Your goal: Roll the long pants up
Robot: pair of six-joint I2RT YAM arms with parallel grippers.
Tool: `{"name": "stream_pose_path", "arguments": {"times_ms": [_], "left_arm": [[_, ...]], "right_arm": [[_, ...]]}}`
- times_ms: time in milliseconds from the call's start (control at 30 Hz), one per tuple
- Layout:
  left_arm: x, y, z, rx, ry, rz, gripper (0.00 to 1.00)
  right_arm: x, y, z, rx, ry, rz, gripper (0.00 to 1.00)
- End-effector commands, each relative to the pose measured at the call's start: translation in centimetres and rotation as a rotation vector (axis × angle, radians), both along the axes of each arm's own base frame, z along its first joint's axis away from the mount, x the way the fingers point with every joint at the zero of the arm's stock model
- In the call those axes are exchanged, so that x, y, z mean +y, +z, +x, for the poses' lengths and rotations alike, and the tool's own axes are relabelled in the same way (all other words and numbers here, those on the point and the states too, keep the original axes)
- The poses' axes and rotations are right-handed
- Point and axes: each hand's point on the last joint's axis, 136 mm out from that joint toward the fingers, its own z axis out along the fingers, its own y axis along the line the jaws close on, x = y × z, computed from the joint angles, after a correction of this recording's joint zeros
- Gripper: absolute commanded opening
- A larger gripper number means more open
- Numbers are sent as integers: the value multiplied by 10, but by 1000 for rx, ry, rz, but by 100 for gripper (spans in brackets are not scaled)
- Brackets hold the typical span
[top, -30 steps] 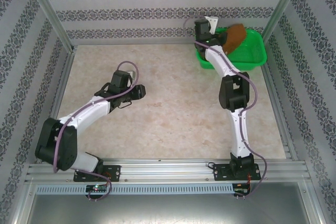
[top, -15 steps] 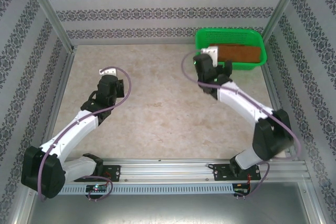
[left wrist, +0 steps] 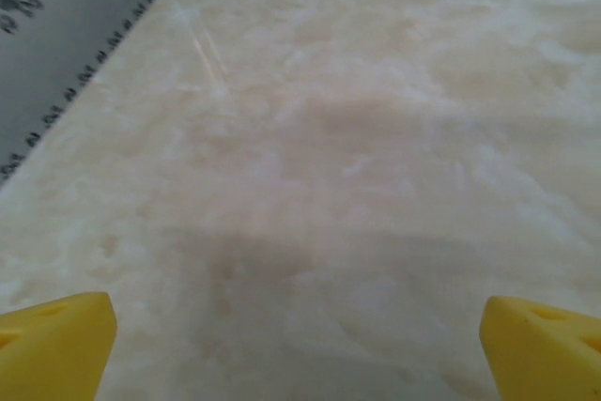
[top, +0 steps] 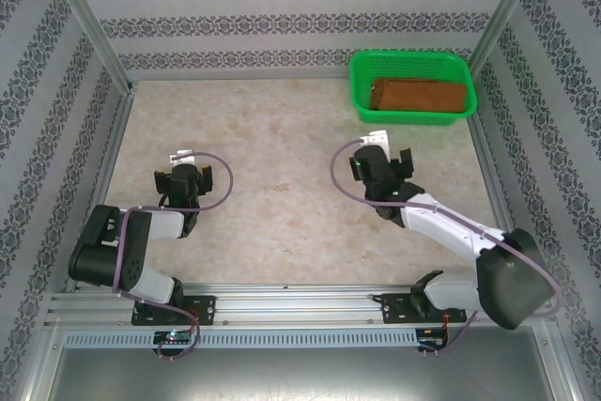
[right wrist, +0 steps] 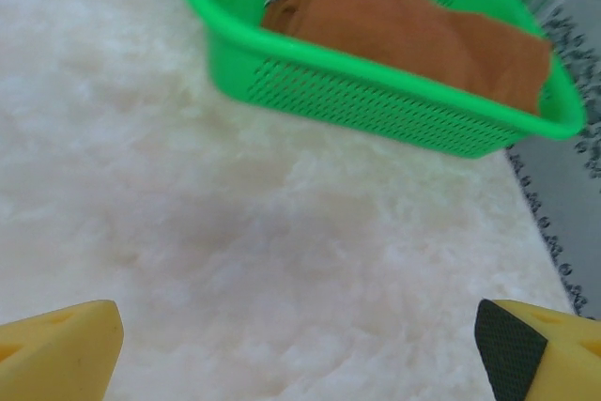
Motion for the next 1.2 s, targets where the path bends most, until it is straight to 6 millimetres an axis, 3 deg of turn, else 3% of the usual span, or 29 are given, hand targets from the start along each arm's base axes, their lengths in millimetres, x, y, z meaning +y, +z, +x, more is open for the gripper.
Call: {"name": "stream_pose_path", "arguments": {"times_ms": [0,67,133,233,300,367,467,533,633,900,1067,1167], "left_arm": [[-8,43,3,-264,-55,-29,100],[-9,41,2,-247,-63,-40,100],[-12,37,9,-213,-80,-29,100],[-18,35,12,-205,-114,-31,100],[-20,34,8,-230,-128,-30,100],[-20,27,13,-201,-120,-29,100],[-18,20,24,-137,-112,-42,100],[-17,19,24,-136,-110,-43,100],[-14,16,29,-110,-122,-83,100],[-14,15,30,-107,-132,-90,100],[-14,16,30,-107,-133,-93,100],[-15,15,31,-103,-139,-102,100]], "right_arm": [[-27,14,3,-187,-14,7,97],[-40,8,3,-259,0,48,96],[-38,-7,9,-231,84,35,95],[-58,-26,22,-281,35,86,93],[-60,-36,31,-273,31,113,95],[-68,-41,26,-263,31,178,95],[-65,-42,24,-376,157,279,98],[-53,-58,25,-236,201,260,98],[-65,-54,40,-250,122,269,98],[-81,-61,34,-204,4,243,98],[-80,-59,35,-213,12,246,98],[-67,-58,37,-206,98,254,98]]}}
